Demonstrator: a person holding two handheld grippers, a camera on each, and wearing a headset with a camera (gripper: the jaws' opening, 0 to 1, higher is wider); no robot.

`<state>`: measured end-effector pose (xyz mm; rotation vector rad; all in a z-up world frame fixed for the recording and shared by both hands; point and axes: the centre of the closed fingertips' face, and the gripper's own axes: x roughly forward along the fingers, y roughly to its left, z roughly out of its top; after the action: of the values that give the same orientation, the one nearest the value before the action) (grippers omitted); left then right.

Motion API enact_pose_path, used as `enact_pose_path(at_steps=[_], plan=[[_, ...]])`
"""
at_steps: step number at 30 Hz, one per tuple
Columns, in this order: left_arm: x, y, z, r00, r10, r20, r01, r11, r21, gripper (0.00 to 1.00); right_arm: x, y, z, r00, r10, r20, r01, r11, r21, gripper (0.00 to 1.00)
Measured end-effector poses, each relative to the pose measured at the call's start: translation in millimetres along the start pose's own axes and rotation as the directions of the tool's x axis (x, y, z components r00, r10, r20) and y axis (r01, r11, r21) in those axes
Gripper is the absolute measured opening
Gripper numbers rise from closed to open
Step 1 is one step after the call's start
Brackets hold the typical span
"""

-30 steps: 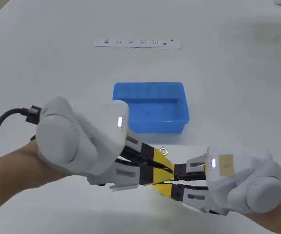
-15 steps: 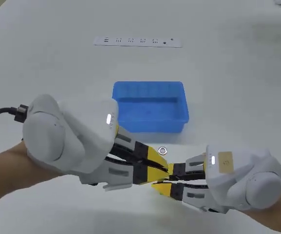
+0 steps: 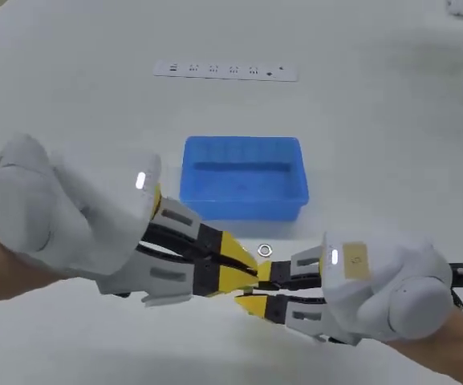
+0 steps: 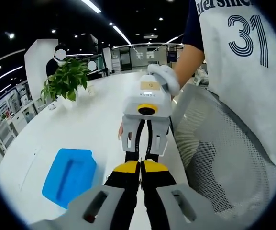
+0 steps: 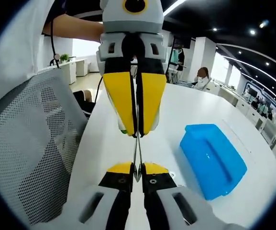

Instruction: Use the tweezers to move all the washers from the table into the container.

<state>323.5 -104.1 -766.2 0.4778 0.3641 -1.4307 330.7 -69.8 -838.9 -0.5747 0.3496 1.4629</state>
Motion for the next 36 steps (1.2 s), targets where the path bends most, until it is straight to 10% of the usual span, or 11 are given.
enact_pose_path(at_steps=[12, 36], plan=[[-23.0, 1.7, -10.4, 0.9985, 0.054, 0.011, -0.054, 0.998, -0.025, 0.05, 13.7, -1.2, 12.7, 0.9996, -0.025, -0.015, 0.024, 0.999, -0.041, 0.12], [-14.7, 13.4, -26.2, 0.9981, 0.05, -0.035, -0.051, 0.998, -0.036, 0.05, 27.5, -12.3, -5.5, 0.9983, -0.025, -0.052, 0.028, 0.998, 0.05, 0.12]])
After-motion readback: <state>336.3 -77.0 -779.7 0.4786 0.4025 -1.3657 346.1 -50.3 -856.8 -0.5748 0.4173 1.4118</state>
